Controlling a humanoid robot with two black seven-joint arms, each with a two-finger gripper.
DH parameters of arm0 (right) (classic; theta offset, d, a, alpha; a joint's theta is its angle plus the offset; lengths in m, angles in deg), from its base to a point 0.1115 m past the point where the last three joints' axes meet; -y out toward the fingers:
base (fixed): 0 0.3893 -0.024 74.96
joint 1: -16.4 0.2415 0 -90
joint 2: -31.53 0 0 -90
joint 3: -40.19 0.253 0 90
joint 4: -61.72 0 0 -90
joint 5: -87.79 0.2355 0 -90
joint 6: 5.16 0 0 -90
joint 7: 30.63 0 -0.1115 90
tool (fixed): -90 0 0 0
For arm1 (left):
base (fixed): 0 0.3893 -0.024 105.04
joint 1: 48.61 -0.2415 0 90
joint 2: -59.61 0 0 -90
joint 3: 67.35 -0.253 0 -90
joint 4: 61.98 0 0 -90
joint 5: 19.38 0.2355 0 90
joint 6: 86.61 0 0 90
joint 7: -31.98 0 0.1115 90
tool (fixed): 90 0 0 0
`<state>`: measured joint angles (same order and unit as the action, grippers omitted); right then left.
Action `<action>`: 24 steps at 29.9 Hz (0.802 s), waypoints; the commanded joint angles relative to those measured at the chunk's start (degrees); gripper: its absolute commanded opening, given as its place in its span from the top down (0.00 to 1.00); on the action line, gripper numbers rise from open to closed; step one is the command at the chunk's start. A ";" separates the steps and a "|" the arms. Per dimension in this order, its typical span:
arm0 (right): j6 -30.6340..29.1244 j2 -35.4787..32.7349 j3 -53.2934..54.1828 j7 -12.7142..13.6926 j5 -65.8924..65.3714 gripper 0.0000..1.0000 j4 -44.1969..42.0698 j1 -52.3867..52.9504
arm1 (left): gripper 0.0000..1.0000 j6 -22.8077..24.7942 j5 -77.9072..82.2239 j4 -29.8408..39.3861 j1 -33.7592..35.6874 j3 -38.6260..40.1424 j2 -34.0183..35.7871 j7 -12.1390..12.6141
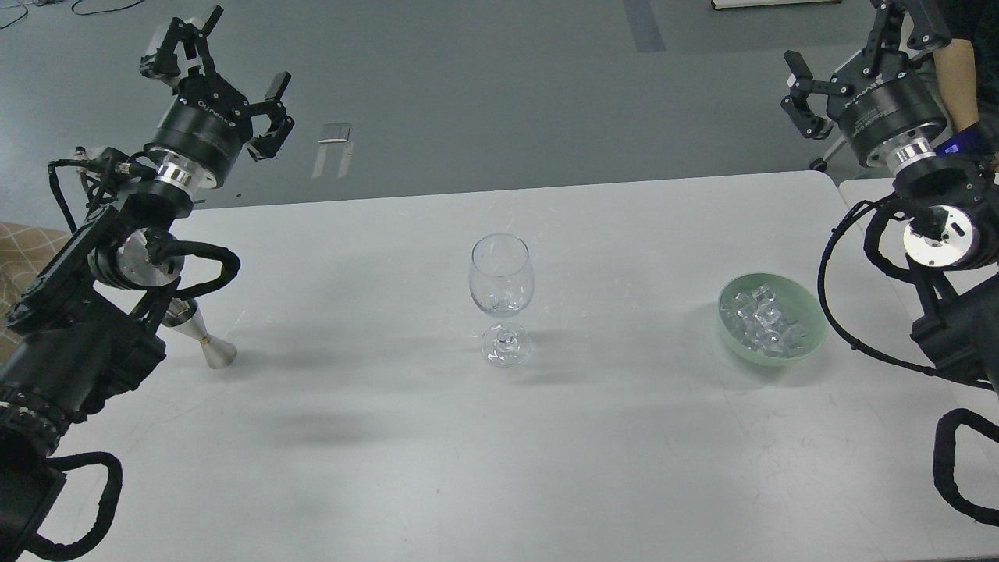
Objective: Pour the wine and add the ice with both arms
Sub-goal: 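Move the left gripper down toward the small metal jigger cup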
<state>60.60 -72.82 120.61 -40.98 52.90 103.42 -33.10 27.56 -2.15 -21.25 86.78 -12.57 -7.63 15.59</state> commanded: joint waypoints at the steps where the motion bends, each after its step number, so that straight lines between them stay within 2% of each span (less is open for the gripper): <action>1: -0.10 0.37 0.00 -0.19 0.00 0.00 0.04 0.01 | 0.02 -0.09 -0.10 0.41 -0.12 0.42 -0.09 -0.39; 24: -0.02 1.25 0.00 -0.54 -0.09 0.00 0.13 -0.69 | 0.01 0.00 -0.88 1.02 -0.30 0.95 -1.23 -0.04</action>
<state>60.58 -71.87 120.60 -41.52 52.90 103.63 -33.88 27.52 -2.45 -20.22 86.51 -11.78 -8.87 15.24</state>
